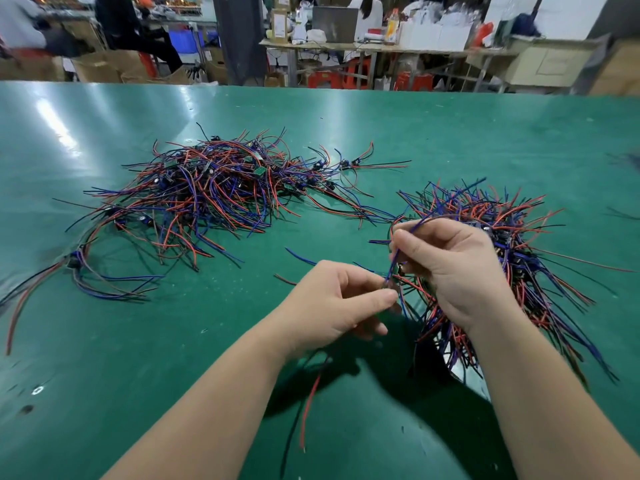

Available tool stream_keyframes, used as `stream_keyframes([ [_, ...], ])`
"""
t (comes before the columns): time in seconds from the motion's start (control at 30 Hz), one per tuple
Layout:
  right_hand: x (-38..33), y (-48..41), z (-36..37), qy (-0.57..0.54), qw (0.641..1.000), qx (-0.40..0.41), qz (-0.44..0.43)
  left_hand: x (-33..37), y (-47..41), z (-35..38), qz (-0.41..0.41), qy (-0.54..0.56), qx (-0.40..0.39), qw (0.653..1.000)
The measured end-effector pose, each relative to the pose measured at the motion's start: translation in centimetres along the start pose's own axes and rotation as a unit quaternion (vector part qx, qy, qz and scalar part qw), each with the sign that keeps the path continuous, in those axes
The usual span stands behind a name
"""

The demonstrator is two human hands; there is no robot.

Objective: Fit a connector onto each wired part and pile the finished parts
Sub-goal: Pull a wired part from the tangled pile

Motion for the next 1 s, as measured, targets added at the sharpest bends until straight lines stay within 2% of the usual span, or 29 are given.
stream_keyframes([
  [0.17,-1.7,-0.7,-3.7,-0.058,0.99,0.123,-0.039,-0.5,0.6,1.9,-0.032,-0.029,-0.101,0.994],
  [0.33,-1.3,-0.7,-4.5,-0.06,0.985,0.155,-0.043,-0.3,1.3,2.8,-0.021,-0.025,-0.149,0.988],
  [0.43,-0.4,-1.1,-3.8,-0.08,0.989,0.122,0.024,0.9,1.4,2.2,0.005,0.066,-0.153,0.986],
  [0.53,0.5,-0.5,-1.7,-0.025,0.997,0.036,0.069,2.2,1.0,0.7,0.041,0.207,-0.138,0.968],
  [0.63,0.2,0.5,1.2,0.035,0.995,-0.087,0.024,3.2,1.0,-1.1,0.101,0.303,-0.109,0.941],
  [0.7,-0.2,1.5,3.8,0.005,0.983,-0.181,0.005,3.4,1.0,-2.3,0.13,0.336,-0.06,0.931],
  [0.73,-0.5,1.9,4.7,-0.021,0.979,-0.204,-0.003,3.4,1.1,-2.9,0.14,0.347,-0.033,0.927],
  [0.83,-1.0,2.0,5.3,-0.062,0.983,-0.167,-0.038,3.0,1.2,-4.0,0.152,0.331,0.053,0.93],
  [0.93,-0.9,1.5,4.0,-0.068,0.993,-0.082,-0.043,3.3,1.5,-4.5,0.179,0.256,0.137,0.94],
  [1.0,-0.5,1.2,3.3,-0.12,0.992,-0.04,-0.018,3.7,1.7,-4.2,0.213,0.176,0.173,0.945],
])
Point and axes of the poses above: each hand's wrist, its own y-axis away from the middle knuckle, its own z-axis out of the palm, x = y × z, the point moved 9 cm from there along -y, towards the middle knuckle, and after that the axes turned 11 degrees about -z, right-handed, at the moved point
